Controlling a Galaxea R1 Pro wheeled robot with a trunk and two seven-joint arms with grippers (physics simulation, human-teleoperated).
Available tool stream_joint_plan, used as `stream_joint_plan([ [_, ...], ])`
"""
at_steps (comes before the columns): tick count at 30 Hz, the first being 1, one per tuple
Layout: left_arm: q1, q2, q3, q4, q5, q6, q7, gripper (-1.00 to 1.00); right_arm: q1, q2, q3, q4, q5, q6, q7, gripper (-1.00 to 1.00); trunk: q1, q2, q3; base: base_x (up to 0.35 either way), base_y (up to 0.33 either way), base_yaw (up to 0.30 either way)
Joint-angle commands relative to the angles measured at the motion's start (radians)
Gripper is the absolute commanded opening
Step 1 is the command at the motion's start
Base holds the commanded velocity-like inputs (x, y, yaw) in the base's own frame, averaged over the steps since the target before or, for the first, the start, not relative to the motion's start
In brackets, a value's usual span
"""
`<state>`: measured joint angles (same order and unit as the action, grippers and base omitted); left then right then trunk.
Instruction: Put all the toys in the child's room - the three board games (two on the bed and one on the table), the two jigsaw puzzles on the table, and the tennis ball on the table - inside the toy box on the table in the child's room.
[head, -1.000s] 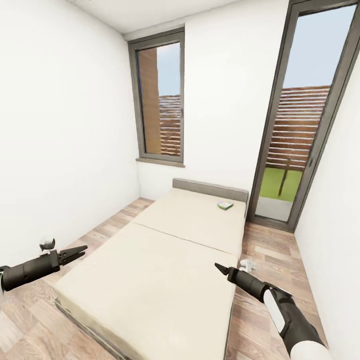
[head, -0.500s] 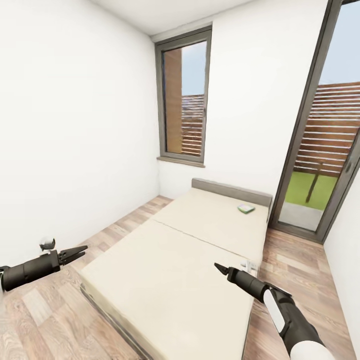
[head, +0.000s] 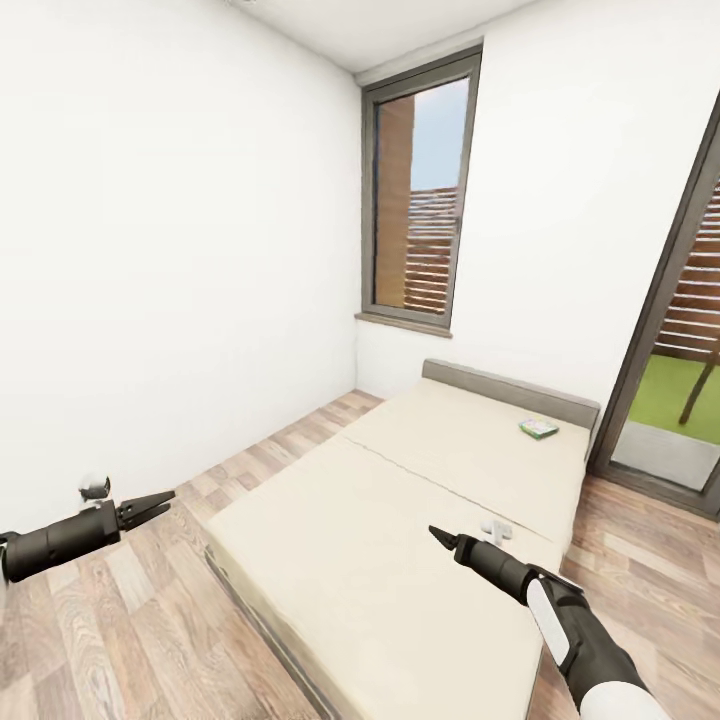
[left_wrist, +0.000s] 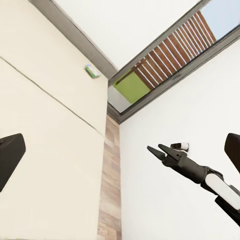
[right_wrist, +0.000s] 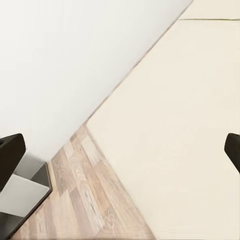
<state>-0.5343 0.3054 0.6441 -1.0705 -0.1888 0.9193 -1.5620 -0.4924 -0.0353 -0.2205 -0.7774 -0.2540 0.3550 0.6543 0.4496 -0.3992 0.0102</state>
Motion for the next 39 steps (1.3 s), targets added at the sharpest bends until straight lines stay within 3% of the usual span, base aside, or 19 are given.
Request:
stream_joint_plan([
  [1,-0.001,-0.001,0.002,0.000,-0.011,0.010,-0.009,1.00,0.000,0.000,-0.002,0.000,-0.008,0.009,0.002,1.00,0.000,-0.001,0.000,0.000,0.000,0.282],
  [19,-0.001,-0.002,0.002,0.000,-0.011,0.010,-0.009,1.00,0.000,0.000,-0.002,0.000,-0.008,0.009,0.013,1.00,0.000,-0.001,0.000,0.000,-0.002,0.282],
  [39,-0.001,-0.001,0.002,0.000,-0.011,0.010,-0.009,1.00,0.000,0.000,-0.002,0.000,-0.008,0.009,0.013,1.00,0.000,-0.001,0.000,-0.004,-0.121,0.282],
])
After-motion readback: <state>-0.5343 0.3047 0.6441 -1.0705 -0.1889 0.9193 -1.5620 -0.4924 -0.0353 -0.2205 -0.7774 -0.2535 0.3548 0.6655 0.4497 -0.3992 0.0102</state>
